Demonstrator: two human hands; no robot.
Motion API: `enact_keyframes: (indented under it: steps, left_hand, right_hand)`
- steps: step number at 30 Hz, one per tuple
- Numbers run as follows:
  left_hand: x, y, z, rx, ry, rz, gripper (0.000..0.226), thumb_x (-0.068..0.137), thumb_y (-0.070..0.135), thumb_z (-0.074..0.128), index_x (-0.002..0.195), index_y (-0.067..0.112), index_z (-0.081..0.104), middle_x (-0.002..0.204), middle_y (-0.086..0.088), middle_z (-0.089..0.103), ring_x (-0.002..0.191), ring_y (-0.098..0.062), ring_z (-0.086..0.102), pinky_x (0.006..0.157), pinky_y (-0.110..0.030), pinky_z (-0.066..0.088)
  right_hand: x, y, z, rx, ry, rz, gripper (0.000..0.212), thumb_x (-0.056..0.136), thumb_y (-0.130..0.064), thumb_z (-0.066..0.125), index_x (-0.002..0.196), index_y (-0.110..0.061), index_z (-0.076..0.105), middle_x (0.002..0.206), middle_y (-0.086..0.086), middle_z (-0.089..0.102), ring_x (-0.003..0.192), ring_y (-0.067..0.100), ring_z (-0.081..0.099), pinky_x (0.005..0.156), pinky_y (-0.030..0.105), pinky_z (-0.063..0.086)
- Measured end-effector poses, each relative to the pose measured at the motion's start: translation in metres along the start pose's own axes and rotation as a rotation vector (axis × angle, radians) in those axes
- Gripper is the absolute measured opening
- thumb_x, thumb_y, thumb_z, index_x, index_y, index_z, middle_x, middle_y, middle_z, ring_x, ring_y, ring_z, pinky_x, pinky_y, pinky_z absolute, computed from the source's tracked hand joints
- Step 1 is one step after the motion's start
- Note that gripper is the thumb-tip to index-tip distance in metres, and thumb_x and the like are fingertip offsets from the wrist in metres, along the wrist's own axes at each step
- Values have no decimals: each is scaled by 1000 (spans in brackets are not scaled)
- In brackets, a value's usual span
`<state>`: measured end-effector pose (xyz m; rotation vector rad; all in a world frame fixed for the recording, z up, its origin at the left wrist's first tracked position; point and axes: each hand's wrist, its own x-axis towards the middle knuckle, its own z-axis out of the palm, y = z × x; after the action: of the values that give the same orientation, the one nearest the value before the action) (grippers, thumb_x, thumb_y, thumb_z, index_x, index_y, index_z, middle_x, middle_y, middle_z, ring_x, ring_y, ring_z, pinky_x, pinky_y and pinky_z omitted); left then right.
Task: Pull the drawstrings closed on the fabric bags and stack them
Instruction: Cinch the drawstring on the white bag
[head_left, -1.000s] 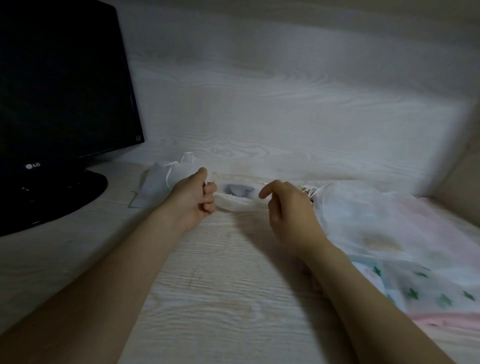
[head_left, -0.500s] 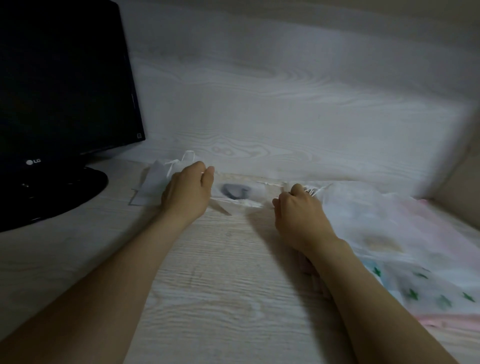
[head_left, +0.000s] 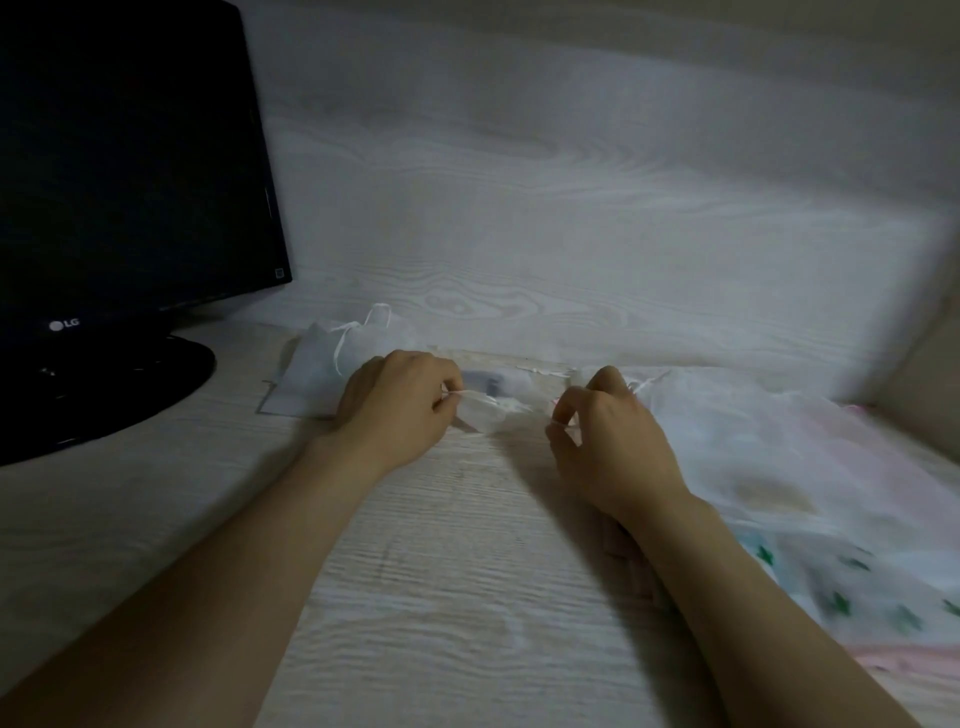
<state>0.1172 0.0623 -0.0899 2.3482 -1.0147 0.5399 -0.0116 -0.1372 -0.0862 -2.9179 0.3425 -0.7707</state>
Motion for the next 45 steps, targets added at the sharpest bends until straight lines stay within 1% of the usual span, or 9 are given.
enact_keyframes:
  steps: [3,6,14,18,25,30,35,40,45]
  left_hand:
    - [2,1,2,104,47,69,14,102,34,65,103,34,79,90,10,71,96,-19,58,91,-38,42]
    - [3,1,2,204,36,92,19,106,36,59,108,36,78,96,10,72,101,-20,48,95,-42,36]
    - [5,11,-5,68,36,35,22,110,36,50,105,25,68,92,3,72,85,-26,66,75,-42,51]
    - [4,14,-5,53,104,38,13,107,26,56,106,29,68,91,6,71,83,-23,66,70,-41,53]
    - [1,22,-3,-20,231,65,19,102,26,62,110,31,78,72,6,71,71,-21,68,67,-39,57]
    - [3,25,2,-161,178,83,21,98,22,68,114,29,79,96,7,77,87,-8,70,83,-33,60]
    - [1,33,4,-382,142,-42,24,95,12,69,109,25,83,81,28,68,80,8,69,81,-4,50]
    - [3,31,12,-459,63,-87,22,90,17,78,109,25,82,96,14,79,86,4,73,97,-25,58]
    - [4,29,20,-541,40,-102,32,84,7,80,113,22,80,100,10,78,85,2,75,88,-31,64]
  right_hand:
    - [2,3,1,-55,76,-19,12,90,-30,74,98,-22,77,104,5,54,102,33,54,85,41,44]
    - [2,3,0,-41,89,3,11,92,-32,71,98,-24,77,99,6,63,99,32,60,79,38,47]
    - [3,-7,7,179,190,3,17,94,-12,52,109,-16,59,67,8,63,73,35,59,65,45,49]
    - [4,-9,4,217,227,1,19,85,-12,60,102,-19,62,76,-1,71,75,26,65,67,41,55]
    - [7,-10,7,158,328,-168,19,92,-5,60,109,-14,58,85,10,70,70,36,63,60,45,50]
    - [4,-18,12,228,186,-321,20,91,-6,59,107,-17,56,88,0,72,76,29,69,67,46,51]
    - [-2,-20,13,339,69,-279,19,82,-11,68,93,-25,62,84,-13,75,76,10,70,78,32,50]
    - [-2,-21,12,424,-42,-175,16,78,-9,68,84,-24,65,73,-17,74,68,-2,68,73,12,45]
    - [1,-22,9,627,-85,42,8,82,-24,67,81,-20,74,68,-6,75,63,7,70,69,26,56]
